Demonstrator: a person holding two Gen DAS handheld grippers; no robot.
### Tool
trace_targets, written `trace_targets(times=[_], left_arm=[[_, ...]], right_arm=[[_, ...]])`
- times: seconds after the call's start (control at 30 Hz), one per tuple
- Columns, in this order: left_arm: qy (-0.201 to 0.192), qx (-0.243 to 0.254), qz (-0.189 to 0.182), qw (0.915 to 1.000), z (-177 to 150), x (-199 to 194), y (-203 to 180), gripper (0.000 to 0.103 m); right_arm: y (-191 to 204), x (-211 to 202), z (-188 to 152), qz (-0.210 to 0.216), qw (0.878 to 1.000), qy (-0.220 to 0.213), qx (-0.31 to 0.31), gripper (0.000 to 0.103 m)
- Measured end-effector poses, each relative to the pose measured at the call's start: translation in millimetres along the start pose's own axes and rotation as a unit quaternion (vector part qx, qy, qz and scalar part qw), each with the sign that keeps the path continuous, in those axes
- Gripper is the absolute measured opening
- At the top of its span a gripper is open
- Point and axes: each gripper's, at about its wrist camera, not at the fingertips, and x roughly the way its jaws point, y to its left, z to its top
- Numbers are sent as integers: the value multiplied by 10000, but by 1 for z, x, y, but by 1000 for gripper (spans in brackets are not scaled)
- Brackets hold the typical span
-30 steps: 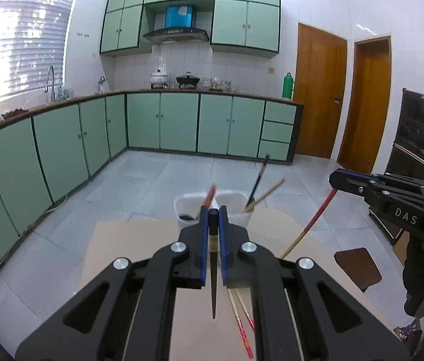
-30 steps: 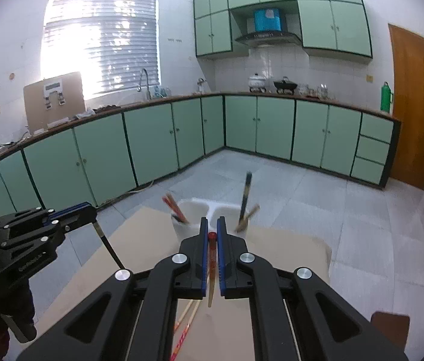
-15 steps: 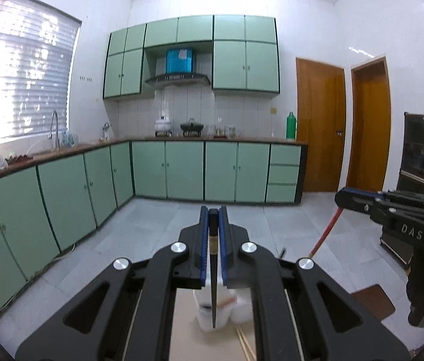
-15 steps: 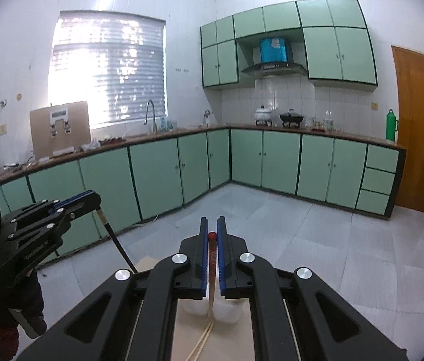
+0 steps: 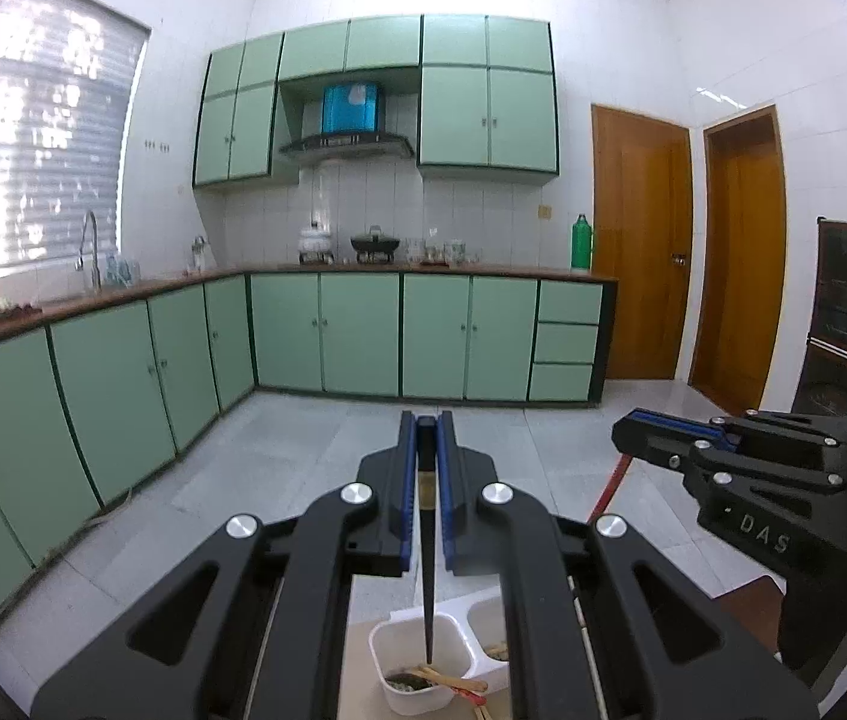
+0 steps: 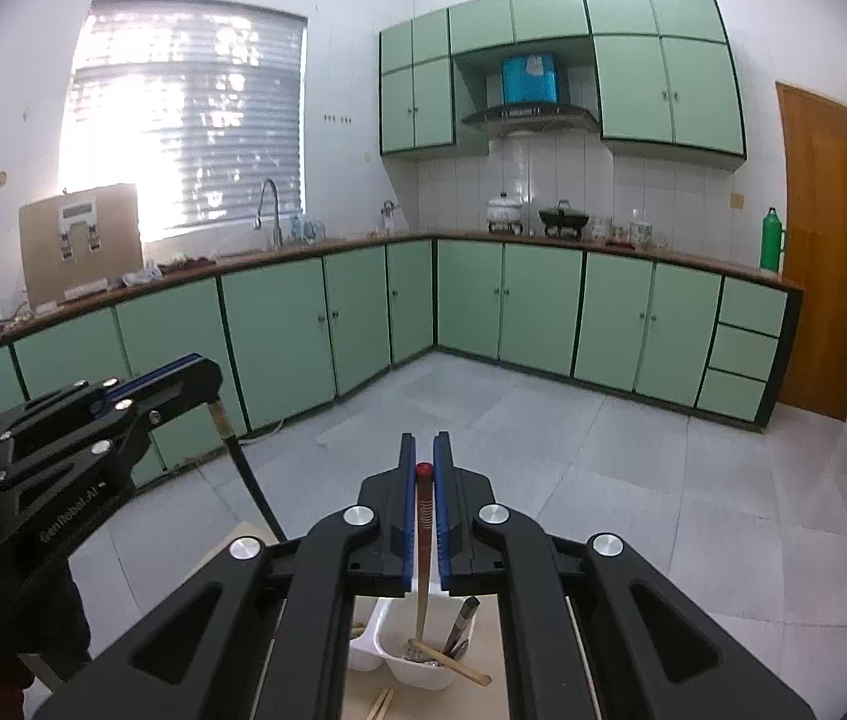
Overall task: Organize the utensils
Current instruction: 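Open both tools to drop the chopsticks into the holder, then move both open tools back to the remaining red-patterned chopsticks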
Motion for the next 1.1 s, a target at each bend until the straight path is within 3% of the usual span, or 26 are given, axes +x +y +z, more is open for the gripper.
trace_targets(times=[0.17, 0.3, 0.47, 0.77, 0.93, 1.1], left_arm=[[381, 2, -105, 9992, -19, 23, 9, 7], [432, -70, -85, 9990, -23, 25, 18, 13], [286, -76, 3, 9996, -15, 10, 22, 29], [131, -71, 123, 9998, -24, -40, 17, 52], [281, -286, 148, 9991, -59, -73, 18, 64], [684, -386, 253, 9966, -109, -91, 16, 71]], right_arm=[[1, 21, -12, 27, 9997, 257, -10, 6], [-3, 23, -19, -31, 9996, 273, 37, 8], [-10, 11, -19, -212, 9996, 170, 126, 34], [-25, -44, -33, -474, 9982, -216, 311, 64], [-27, -78, -67, -506, 9971, -276, 488, 77], [-24, -94, -119, -477, 9960, -14, 759, 85]])
